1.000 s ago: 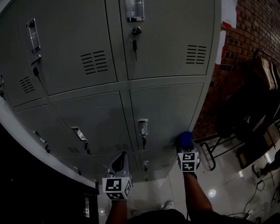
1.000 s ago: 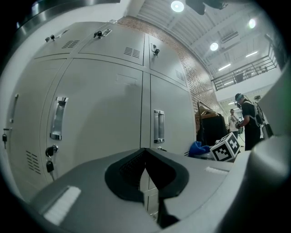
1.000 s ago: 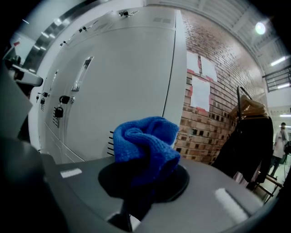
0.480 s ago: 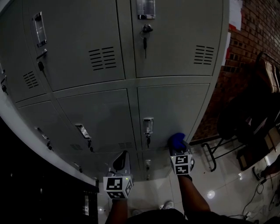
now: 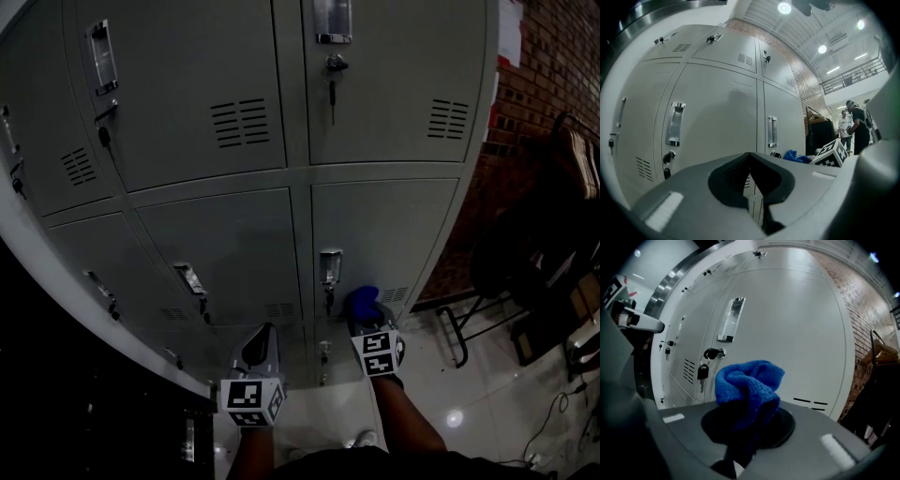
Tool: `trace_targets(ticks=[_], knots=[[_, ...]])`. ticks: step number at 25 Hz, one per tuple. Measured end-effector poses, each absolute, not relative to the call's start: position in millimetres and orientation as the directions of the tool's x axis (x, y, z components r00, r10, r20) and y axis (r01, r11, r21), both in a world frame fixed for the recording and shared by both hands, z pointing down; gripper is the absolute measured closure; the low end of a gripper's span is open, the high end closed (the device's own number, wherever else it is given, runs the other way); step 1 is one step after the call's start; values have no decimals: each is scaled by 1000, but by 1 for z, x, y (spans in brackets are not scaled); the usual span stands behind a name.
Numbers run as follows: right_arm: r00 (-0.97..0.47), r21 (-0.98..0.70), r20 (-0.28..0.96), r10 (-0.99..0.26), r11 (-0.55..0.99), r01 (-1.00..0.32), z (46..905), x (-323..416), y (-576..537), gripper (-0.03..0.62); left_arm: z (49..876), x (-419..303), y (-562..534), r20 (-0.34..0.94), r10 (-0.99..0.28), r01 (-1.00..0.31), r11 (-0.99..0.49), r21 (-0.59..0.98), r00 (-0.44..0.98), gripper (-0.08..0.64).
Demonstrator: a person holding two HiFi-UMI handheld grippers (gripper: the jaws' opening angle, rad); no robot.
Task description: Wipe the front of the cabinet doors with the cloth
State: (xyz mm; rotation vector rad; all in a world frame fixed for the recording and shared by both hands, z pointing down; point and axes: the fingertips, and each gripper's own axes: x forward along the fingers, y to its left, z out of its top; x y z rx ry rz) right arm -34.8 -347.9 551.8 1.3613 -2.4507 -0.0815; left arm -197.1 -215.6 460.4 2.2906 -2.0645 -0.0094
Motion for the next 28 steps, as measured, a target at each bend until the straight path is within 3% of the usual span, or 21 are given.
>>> trace_targets(ticks=[15,28], knots=[[-607,201,289,-741,666,-718,560,-123,-322,534,457,-234,-191,28,-997,-997,-68,33,69,548],[-586,138,231,-777,622,-771,539,-82,-307,534,457,-219,-191,24,-993,-993,-116,37,117,548]])
